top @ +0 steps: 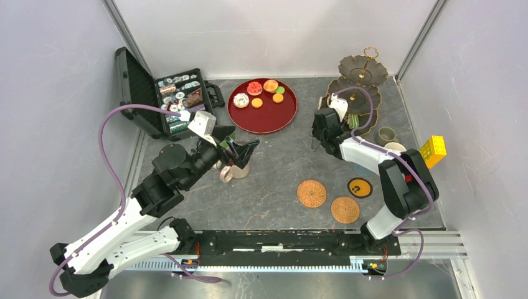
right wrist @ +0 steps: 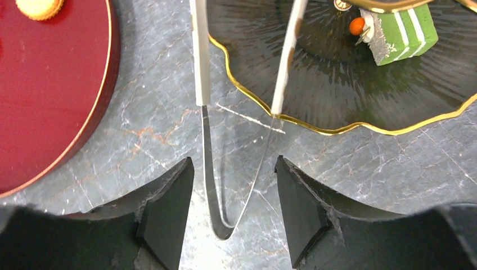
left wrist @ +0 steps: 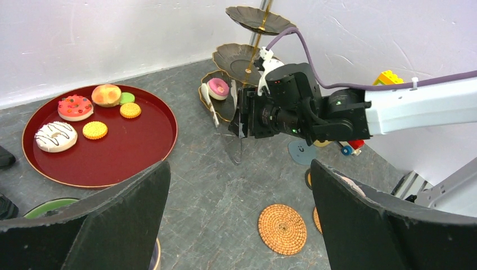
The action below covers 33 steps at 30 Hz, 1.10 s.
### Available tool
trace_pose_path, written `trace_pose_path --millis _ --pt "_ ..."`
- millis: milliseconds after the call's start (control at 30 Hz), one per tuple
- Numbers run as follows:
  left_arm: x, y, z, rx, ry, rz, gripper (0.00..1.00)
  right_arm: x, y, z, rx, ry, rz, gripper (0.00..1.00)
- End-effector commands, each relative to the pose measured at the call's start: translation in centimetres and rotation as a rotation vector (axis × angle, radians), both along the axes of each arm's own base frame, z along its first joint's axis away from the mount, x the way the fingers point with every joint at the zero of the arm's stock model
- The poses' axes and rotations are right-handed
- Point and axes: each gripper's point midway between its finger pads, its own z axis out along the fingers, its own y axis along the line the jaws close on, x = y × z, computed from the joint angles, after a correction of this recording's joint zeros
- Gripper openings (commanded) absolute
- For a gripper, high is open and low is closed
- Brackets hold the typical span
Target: Serve the afternoon tea
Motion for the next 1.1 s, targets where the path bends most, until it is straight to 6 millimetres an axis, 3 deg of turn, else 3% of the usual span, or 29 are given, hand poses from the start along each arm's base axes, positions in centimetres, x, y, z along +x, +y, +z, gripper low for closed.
trace_pose_path --millis 0,100,233,400,600,767,1067 --pt "-0.1 0.5 2.5 -0.024 -0.072 0.008 1.00 -1.2 0.3 1.7 -0.045 -0.034 0.085 0.62" --pt "-0.2 0.4 2.4 -0.023 -0.070 0.004 1.00 -1.7 -0.3 1.4 -0.092 -0.019 0.107 0.70" --pt "-0.1 0.1 2.3 -0.023 -0.062 -0.005 1.00 -1.5 1.2 0.2 -0.102 -0.005 0.200 0.87" --pt "0.1 0.1 2.0 -0.012 -0.058 0.003 1.00 0.0 0.9 -1.7 -0.209 0.062 0.185 0.96" --pt "0.3 -0.1 1.7 -0.004 -0.052 0.002 1.00 0.8 0.7 -3.0 -0.196 0.062 0.093 0.94" --pt "0.4 -0.1 1.6 0.000 -0.050 0.007 1.00 1.6 1.0 -4.1 -0.205 0.044 0.067 0.80" --pt "0.4 -0.1 1.6 -0.001 -0.051 0.007 1.00 1.9 0.5 -4.7 -0.211 0.016 0.020 0.72"
